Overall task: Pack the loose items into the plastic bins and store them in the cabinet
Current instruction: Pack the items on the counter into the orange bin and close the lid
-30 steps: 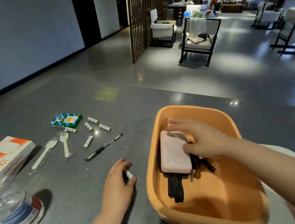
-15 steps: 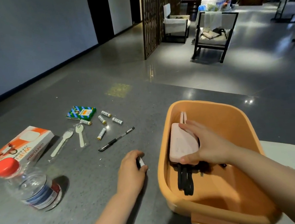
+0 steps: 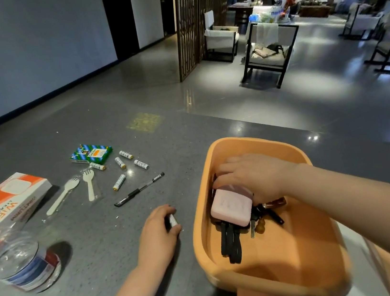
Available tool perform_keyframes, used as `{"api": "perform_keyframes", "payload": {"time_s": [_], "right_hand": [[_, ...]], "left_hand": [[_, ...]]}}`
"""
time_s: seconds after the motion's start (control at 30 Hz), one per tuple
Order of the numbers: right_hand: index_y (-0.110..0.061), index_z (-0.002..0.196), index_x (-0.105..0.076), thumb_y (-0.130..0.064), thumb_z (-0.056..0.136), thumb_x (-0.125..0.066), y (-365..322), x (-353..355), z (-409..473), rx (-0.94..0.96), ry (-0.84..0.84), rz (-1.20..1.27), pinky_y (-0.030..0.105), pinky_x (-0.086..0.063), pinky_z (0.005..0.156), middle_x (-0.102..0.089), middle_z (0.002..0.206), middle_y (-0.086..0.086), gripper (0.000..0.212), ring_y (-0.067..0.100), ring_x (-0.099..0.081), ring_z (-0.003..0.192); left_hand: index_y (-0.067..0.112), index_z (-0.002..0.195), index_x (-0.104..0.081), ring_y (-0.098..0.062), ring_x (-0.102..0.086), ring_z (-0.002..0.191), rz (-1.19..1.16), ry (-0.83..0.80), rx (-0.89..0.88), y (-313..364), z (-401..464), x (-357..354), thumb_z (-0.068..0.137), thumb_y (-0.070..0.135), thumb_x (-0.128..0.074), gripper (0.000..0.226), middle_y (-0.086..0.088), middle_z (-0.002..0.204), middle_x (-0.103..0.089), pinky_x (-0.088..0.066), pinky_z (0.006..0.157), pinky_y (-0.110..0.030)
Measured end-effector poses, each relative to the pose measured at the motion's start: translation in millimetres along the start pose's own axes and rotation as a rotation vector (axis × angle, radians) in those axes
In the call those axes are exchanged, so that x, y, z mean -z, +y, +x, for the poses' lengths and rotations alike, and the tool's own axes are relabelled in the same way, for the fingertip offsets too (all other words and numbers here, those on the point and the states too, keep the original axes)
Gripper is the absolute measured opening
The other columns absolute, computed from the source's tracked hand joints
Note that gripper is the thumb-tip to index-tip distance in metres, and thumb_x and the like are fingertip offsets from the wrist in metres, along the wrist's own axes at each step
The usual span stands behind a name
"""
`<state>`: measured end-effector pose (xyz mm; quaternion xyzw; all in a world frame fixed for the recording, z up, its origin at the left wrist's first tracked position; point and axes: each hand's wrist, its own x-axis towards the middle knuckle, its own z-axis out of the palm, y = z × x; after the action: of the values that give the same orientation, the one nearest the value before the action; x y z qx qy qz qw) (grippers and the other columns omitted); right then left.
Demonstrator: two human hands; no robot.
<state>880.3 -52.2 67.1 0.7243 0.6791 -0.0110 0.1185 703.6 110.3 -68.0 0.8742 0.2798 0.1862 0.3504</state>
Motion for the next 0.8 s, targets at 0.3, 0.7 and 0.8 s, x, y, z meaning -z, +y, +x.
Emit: {"api": "perform_keyframes", "payload": {"time_s": [0.3,0.7,0.8], "right_hand": [[-0.038,0.095,-0.042,-0.069,0.04,-0.068,1.7,-7.7,-24.0,-0.422,-0.069,0.242,0.023,-0.042,0.055,-0.052,0.085,-0.016,0.068,0.007,-0.051,0.076],[-0.009,0.123,-0.037,-0.086,0.054,-0.059,-26.5,-12.3,17.8,-1.066,-0.061,0.461,0.028,-0.033,0.044,-0.047,0.069,-0.004,0.106,0.014,-0.045,0.057],[-0.011,0.135,-0.026,-0.082,0.064,-0.057,-27.2,-9.2,19.9,-1.113,-0.061,0.639,0.027,-0.042,0.042,-0.057,0.068,0.0,0.105,0.017,-0.061,0.051]], "left_hand": [[0.018,0.108,-0.066,-0.014,-0.053,0.114,-0.031,0.031,0.002,1.2,-6.6,-2.3,0.074,0.011,-0.074,0.036,0.005,0.118,-0.06,-0.035,0.093,-0.02],[0.017,0.112,-0.065,-0.016,-0.049,0.122,-0.038,0.022,0.013,1.0,-9.6,-2.0,0.077,0.012,-0.073,0.035,0.001,0.128,-0.056,-0.035,0.102,-0.026],[0.017,0.111,-0.065,-0.016,-0.049,0.123,-0.041,0.021,0.017,0.5,-9.2,-2.8,0.077,0.012,-0.073,0.035,0.001,0.129,-0.056,-0.035,0.103,-0.027]]}}
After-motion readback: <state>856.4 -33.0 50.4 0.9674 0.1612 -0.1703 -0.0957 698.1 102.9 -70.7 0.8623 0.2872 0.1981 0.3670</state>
